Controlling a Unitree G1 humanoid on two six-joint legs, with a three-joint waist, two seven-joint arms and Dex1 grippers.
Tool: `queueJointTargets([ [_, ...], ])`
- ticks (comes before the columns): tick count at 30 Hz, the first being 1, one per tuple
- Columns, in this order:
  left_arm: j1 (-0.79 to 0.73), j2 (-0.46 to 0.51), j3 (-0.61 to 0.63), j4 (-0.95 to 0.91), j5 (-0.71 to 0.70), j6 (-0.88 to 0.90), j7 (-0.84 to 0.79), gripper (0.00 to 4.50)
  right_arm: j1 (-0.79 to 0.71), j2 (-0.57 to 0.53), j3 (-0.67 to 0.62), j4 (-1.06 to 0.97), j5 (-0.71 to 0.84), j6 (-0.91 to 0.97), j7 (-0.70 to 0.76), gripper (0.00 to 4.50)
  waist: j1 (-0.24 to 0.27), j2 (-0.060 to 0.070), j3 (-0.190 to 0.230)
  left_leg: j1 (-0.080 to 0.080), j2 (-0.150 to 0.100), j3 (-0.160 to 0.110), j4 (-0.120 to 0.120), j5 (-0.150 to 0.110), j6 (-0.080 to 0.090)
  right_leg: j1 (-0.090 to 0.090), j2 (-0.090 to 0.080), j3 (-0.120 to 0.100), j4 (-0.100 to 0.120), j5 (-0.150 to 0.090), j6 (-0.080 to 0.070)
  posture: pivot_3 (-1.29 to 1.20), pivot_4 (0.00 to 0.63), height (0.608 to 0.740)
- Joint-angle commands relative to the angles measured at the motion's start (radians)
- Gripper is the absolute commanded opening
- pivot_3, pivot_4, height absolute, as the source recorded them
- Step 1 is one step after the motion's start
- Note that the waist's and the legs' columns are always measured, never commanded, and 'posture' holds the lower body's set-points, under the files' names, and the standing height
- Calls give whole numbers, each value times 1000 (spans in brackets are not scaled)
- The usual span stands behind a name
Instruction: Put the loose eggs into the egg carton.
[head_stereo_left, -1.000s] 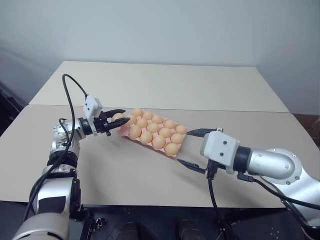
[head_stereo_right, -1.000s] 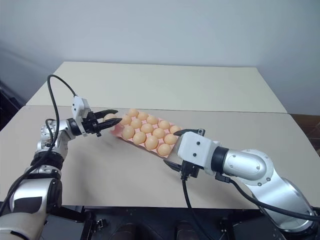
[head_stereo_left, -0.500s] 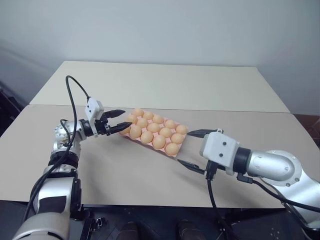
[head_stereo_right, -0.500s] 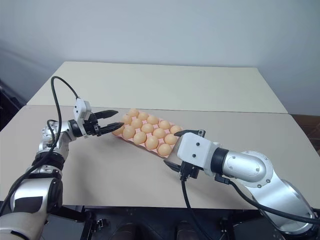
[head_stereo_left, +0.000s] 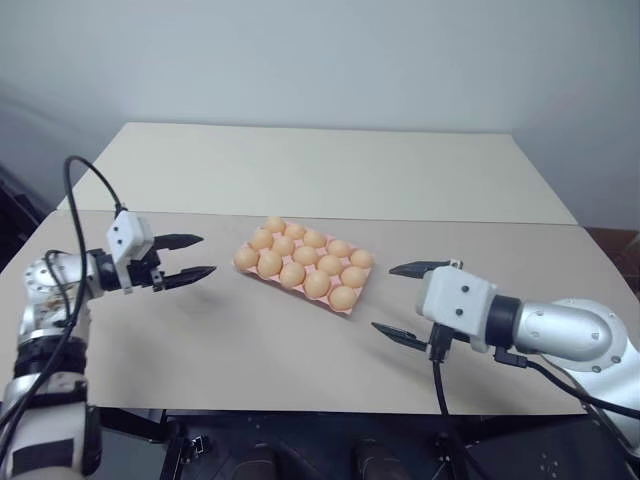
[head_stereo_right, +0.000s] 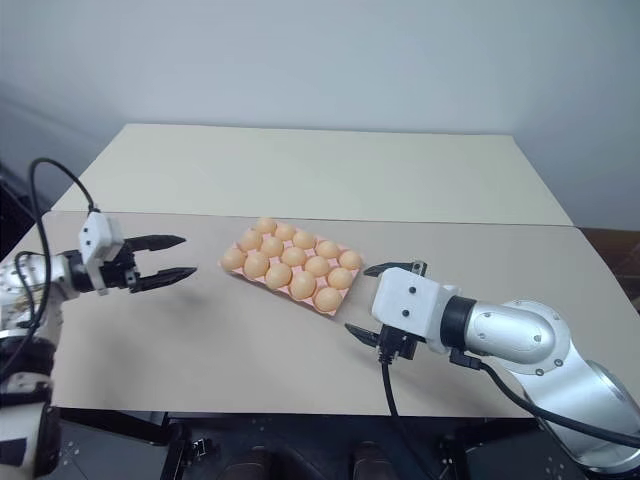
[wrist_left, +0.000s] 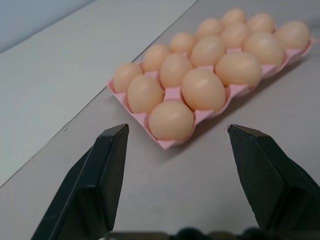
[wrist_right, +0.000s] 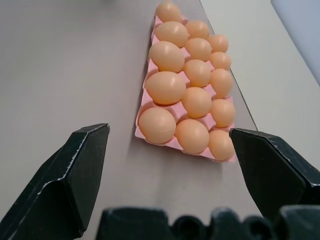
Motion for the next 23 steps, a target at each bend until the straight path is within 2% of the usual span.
queueJointTargets([
  [1,106,64,92,-190,-78,82,13,3419,32,-27,-70,23,1,-94,60,4500,4,0,0,0,0,0,0,0,0,0,0,0,0,0,0,0,150,740],
  [5,273,102,191,-359,-126,145,41,3419,63,-47,-106,77,-4,-173,119,4500,3,0,0,0,0,1,0,0,0,0,0,0,-1,0,0,0,150,740],
  [12,454,84,298,-519,-177,213,100,3419,32,-61,-111,142,10,-222,175,4500,2,0,0,2,1,1,-1,0,0,1,0,0,-1,0,0,0,150,740],
  [19,531,85,335,-601,-193,267,154,3419,25,-69,-102,186,0,-256,207,4500,3,0,0,2,1,1,-1,0,0,1,0,1,-1,0,0,0,150,740],
  [23,565,100,354,-625,-240,308,118,3419,16,-65,-89,198,-7,-263,209,4500,3,0,0,2,1,2,-1,0,0,0,0,1,-1,0,0,0,150,740],
])
